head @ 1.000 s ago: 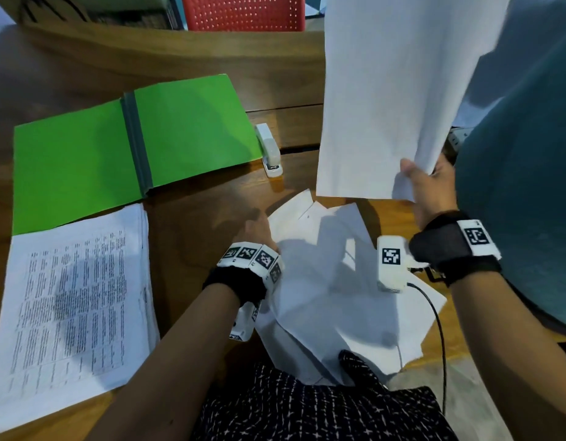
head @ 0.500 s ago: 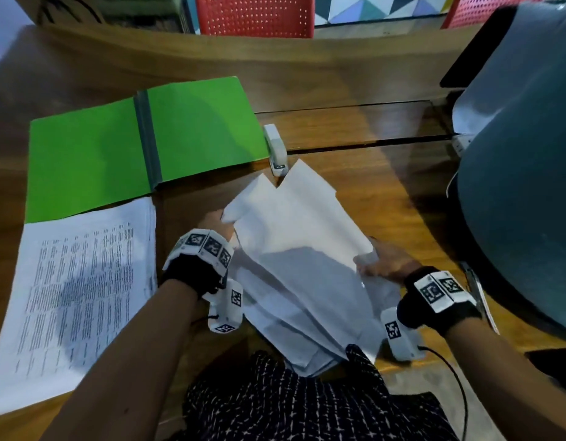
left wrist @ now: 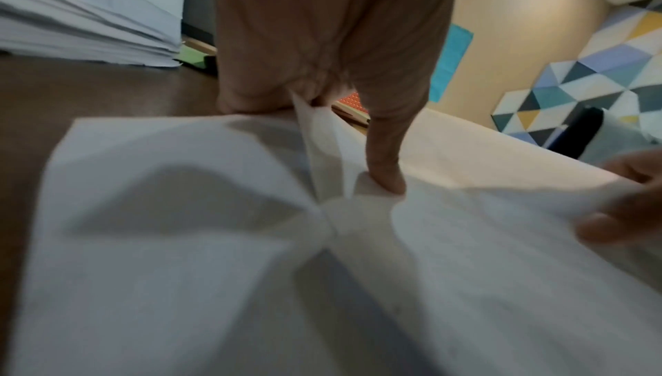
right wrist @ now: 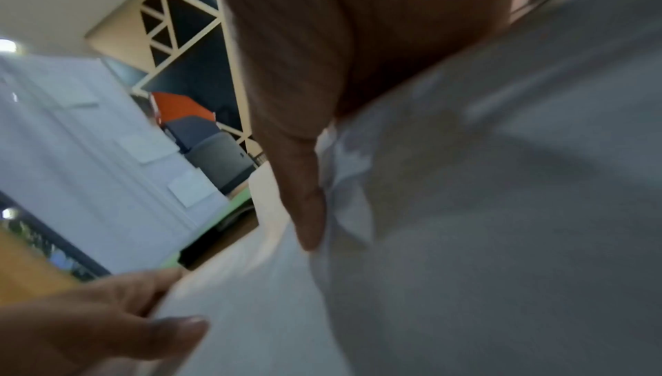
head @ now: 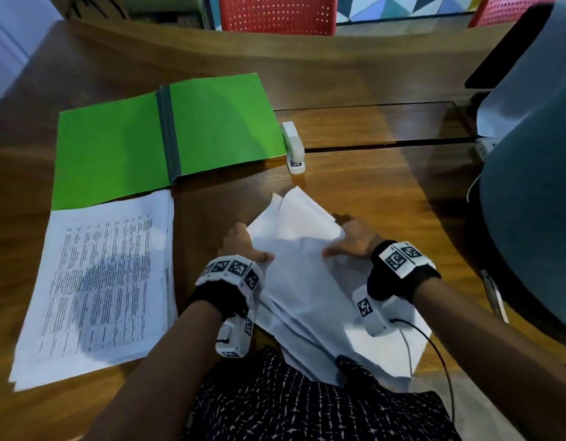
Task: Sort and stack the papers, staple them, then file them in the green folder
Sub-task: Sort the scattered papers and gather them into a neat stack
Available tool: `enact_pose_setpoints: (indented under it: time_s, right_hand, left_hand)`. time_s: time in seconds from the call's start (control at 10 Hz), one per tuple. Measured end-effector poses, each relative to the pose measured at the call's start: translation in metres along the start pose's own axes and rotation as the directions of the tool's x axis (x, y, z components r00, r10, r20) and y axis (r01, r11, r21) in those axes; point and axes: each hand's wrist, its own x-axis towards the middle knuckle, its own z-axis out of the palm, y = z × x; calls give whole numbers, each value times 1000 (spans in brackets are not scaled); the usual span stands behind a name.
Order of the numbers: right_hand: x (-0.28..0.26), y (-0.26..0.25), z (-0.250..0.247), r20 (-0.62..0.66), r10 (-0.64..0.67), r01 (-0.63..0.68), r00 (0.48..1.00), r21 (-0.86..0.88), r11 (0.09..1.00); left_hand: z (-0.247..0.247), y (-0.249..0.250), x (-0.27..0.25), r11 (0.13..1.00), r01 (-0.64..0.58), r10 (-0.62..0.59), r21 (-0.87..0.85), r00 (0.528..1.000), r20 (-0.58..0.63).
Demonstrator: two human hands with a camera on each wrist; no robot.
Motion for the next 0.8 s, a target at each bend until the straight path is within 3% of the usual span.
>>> enact_pose_setpoints:
  time_s: [0.1, 0.2, 0.3, 0.4, 0.5, 0.6, 0.7, 0.8]
  right_hand:
    - [-17, -6, 0, 85, -96, 80, 992, 169, 982]
    - [-31, -15, -13, -62, -75, 85, 995, 189, 978]
    - [-49, -28, -50, -434, 21, 9, 901, 67, 998]
    - [-73, -43, -86, -696, -41, 120, 717, 65, 991]
    - [-91, -61, -92, -666, -131, 323, 734, 174, 930]
    - [-102, -81, -77, -491, -234, 459, 839, 407, 790]
    - [-97, -92, -49, -303, -300, 422, 905, 552, 719]
    - [-52, -78, -5, -83, -306, 281, 949, 664, 693]
  left_hand:
    - [-4, -3, 8, 997, 16, -14, -76, 1000, 21]
    - [1, 11, -3, 998, 53, -58, -26, 963, -262]
    - [-7, 32, -15, 996, -91, 76, -10, 884, -461]
    - [-21, 61, -22, 863, -391, 302, -321, 907, -293]
    - [-40, 95, -43, 589, -269, 446, -762, 894, 29]
    - [-46, 111, -52, 474, -101, 492, -874, 854, 168]
    - [-43, 95, -50, 348, 132, 390, -928, 880, 271]
    - [-24, 43, -19, 120, 541, 665, -832, 579, 472]
